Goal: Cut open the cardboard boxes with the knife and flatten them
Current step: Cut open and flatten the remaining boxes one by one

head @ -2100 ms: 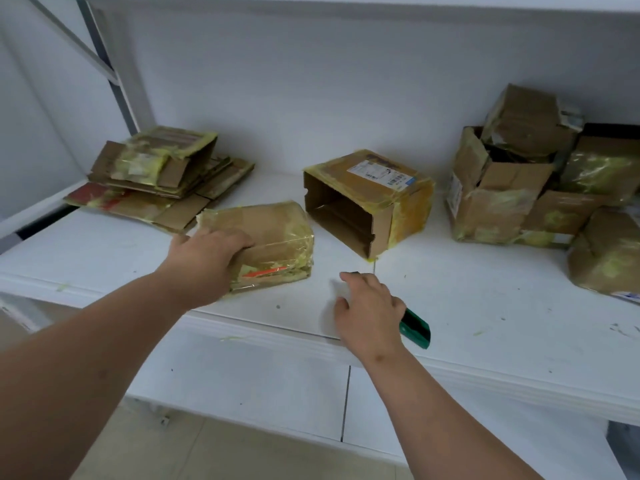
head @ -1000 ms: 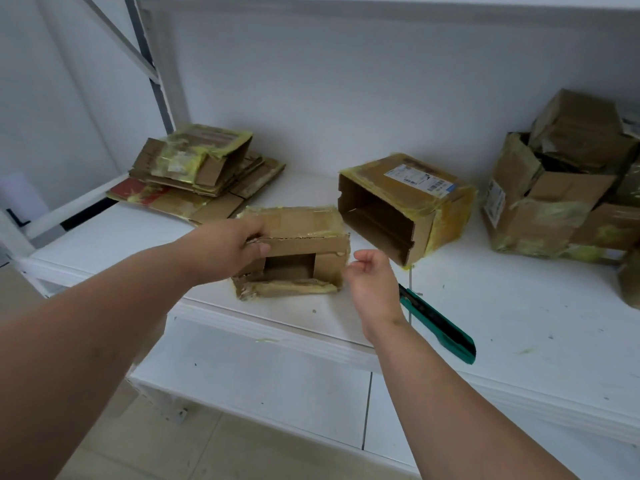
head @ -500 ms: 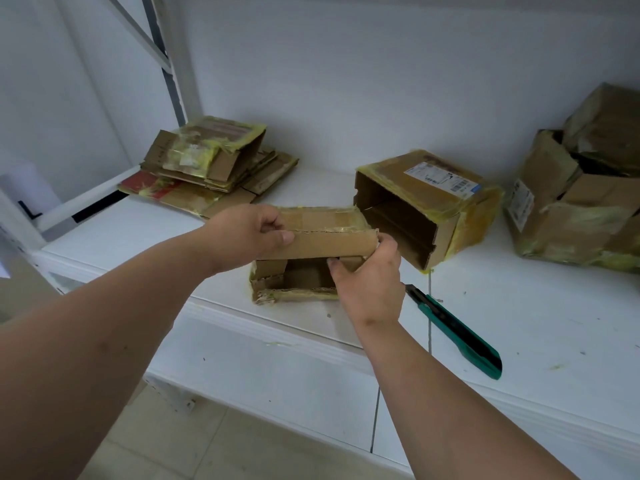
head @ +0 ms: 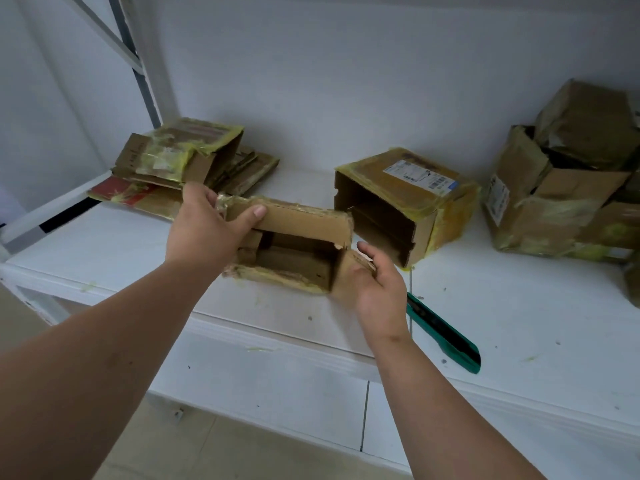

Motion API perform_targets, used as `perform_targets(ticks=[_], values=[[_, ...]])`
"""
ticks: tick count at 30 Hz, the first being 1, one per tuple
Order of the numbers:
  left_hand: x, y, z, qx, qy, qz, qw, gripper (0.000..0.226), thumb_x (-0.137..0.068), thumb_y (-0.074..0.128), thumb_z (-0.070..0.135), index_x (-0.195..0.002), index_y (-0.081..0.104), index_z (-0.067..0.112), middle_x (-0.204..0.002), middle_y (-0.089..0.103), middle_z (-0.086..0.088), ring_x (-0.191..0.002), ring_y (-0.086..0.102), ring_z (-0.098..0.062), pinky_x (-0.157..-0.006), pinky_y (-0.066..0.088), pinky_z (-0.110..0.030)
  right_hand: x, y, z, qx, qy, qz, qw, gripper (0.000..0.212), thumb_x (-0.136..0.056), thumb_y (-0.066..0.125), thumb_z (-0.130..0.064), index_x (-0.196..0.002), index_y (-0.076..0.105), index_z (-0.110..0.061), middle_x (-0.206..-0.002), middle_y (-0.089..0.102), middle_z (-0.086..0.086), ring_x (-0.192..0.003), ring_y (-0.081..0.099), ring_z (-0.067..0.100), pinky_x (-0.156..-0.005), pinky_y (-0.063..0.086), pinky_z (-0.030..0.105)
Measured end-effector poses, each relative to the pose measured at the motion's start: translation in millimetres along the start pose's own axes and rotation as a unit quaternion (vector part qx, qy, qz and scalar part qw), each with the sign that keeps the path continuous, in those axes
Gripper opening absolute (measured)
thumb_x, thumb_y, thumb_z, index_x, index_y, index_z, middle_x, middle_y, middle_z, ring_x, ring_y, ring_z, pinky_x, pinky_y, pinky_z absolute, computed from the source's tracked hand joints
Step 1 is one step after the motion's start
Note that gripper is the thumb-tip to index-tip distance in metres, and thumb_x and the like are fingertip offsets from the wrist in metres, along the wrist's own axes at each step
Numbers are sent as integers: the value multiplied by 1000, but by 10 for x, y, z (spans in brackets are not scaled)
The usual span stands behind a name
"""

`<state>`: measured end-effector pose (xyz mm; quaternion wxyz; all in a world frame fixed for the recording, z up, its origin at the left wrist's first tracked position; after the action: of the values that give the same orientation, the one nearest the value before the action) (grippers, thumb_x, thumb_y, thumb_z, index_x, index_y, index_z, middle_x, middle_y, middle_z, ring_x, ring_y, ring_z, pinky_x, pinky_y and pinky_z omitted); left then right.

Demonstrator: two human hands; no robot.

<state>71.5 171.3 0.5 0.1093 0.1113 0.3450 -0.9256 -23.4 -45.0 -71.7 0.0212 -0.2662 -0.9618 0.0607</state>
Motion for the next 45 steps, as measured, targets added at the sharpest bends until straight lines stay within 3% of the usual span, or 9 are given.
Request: perform_targets(ticks=[9, 14, 27, 31, 33, 36, 40, 43, 45], values=[[78, 177, 235, -23, 100, 8, 995, 45, -90, 63, 44, -116, 37, 18, -111, 54, -8, -90, 58, -30, -68, 44, -39, -53, -238, -112, -44, -6, 45, 998, 37, -98, 52, -10, -118, 62, -40, -116, 62, -12, -103, 57, 6, -89, 47, 22], [185, 363, 388, -113, 115, -55, 985, 99, -71, 83, 44, -144, 22, 17, -139, 38, -6, -128, 36, -26, -103, 39, -43, -37, -348, -88, -58, 9, 66, 996, 30, -98, 54, -11, -112, 63, -36, -101, 62, -17, -87, 57, 2, -71, 44, 17], [167, 392, 369, -158, 109, -111, 975, 79, -79, 69, 21, -142, 21, 19, -136, 39, -9, -115, 45, -33, -89, 42, -44, -18, -470, -83, -46, 1, 55, 997, 28, -100, 52, -13, -116, 62, -33, -97, 60, -21, -82, 56, -1, -64, 44, 11], [109, 237, 327, -82, 122, -143, 979, 57, -91, 50, 7, -140, 31, 27, -120, 52, -4, -87, 55, -26, -72, 46, -40, -68, -477, -89, -48, -2, 78, 996, 28, -99, 52, -13, -116, 60, -34, -99, 62, -15, -80, 56, 0, -63, 44, 15], [61, 143, 241, -6, 109, -151, 983, 52, -92, 50, 5, -134, 37, 33, -106, 59, -1, -86, 59, -24, -79, 52, -49, -82, -472, -84, -58, 1, 87, 995, 26, -100, 52, -15, -117, 58, -33, -99, 62, -16, -78, 56, -1, -61, 42, 16], [34, 39, 107, 55, 81, -155, 983, 64, -85, 60, -4, -128, 38, 39, -97, 64, 0, -91, 63, -24, -84, 53, -55, -46, -449, -86, -58, -7, 74, 996, 26, -98, 56, -18, -118, 58, -34, -98, 62, -18, -77, 56, -2, -60, 42, 12], [41, -24, -59, 149, 7, -165, 975, 82, -82, 69, -10, -142, 36, 34, -96, 67, -5, -88, 66, -22, -79, 55, -36, 6, -355, -64, -18, -40, -13, 999, 43, -92, 63, -13, -121, 60, -45, -105, 63, -18, -75, 58, -8, -72, 42, 12], [39, -40, -226, 172, -57, -185, 966, 54, -87, 59, -13, -116, 66, 33, -108, 68, -5, -100, 66, -25, -84, 55, -33, 22, -266, -45, 44, -60, -70, 995, 52, -93, 62, -14, -117, 54, -59, -111, 57, -15, -68, 50, 0, -79, 45, 22], [72, -51, -311, 174, -97, -190, 961, 51, -91, 52, -14, -100, 74, 31, -112, 67, -7, -99, 66, -25, -84, 57, -32, 35, -234, -55, 75, -75, -78, 991, 50, -96, 60, -14, -129, 55, -51, -114, 51, -18, -75, 55, 5, -91, 48, 26]])
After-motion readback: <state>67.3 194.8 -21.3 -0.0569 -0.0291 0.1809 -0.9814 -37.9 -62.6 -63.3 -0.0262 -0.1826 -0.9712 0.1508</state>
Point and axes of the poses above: each hand's wrist, its own x-axis away from the middle knuckle, its own y-axis out of the palm, z = x × y, the point moved 4 cm from there along -x, towards the middle knuckle
